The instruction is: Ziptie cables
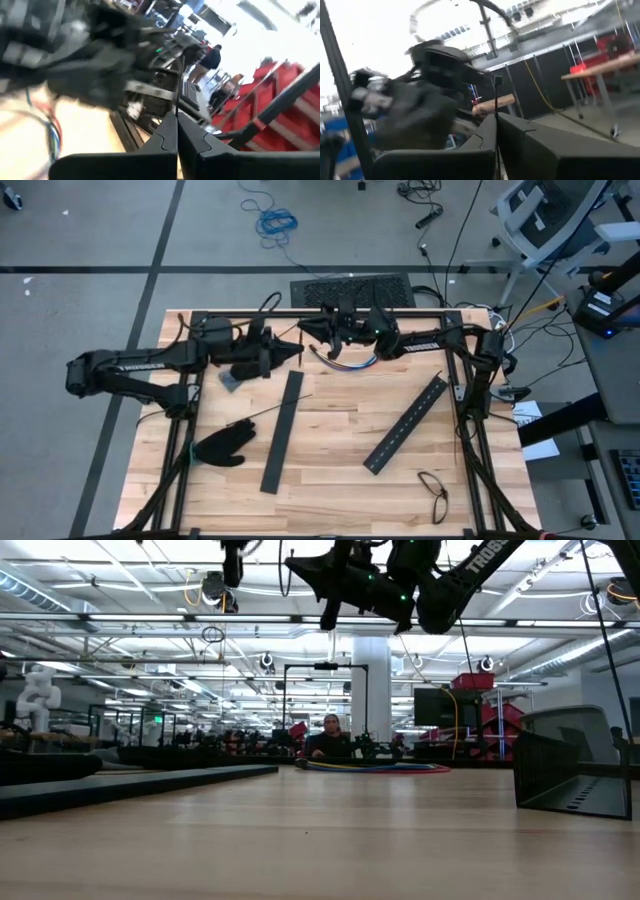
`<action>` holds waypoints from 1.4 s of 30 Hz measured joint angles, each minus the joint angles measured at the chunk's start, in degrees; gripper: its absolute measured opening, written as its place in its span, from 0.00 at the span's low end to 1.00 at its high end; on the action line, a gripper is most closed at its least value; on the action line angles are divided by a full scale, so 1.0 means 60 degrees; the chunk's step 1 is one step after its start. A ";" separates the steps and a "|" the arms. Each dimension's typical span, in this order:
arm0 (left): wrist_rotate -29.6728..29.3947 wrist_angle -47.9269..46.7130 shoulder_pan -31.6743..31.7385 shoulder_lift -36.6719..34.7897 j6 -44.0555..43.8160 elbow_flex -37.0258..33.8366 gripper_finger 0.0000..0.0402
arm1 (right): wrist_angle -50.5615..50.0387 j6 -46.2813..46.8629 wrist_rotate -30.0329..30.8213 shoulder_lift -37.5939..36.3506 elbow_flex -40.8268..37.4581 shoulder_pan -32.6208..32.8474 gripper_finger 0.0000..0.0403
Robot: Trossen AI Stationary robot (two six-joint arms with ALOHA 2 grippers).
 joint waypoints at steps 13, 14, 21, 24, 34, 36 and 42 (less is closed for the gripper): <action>0.1288 0.2429 0.1074 -0.0178 -0.4405 -0.1054 0.00 | -0.1663 -0.2870 -0.0469 0.0004 0.0665 -0.0014 0.00; 0.1290 0.2434 0.1079 -0.0250 -0.4478 -0.1056 0.00 | -0.1695 -0.2962 -0.0469 0.0004 0.0665 -0.0065 0.00; 0.1080 0.2464 0.1082 -0.0556 -0.4964 -0.1057 0.00 | -0.1987 -0.3885 -0.0449 -0.0048 0.0665 -0.0367 0.00; 0.0765 0.2495 0.1083 -0.0567 -0.5352 -0.1054 0.00 | -0.1989 -0.4120 -0.0465 -0.0211 0.0665 -0.0453 0.00; 0.0169 0.4147 0.1072 -0.0379 -0.9100 -0.1054 0.00 | -0.2284 -0.5040 -0.0500 -0.0616 0.1196 -0.0305 0.00; 0.0304 0.4304 0.1068 -0.0295 -0.9191 -0.1055 0.00 | -0.3059 -0.5626 -0.0497 -0.0616 0.1659 -0.0237 0.00; 0.0442 0.4271 0.1050 -0.0272 -0.9119 -0.1054 0.00 | -0.5405 -0.7134 -0.0492 -0.0619 0.2669 -0.0239 0.00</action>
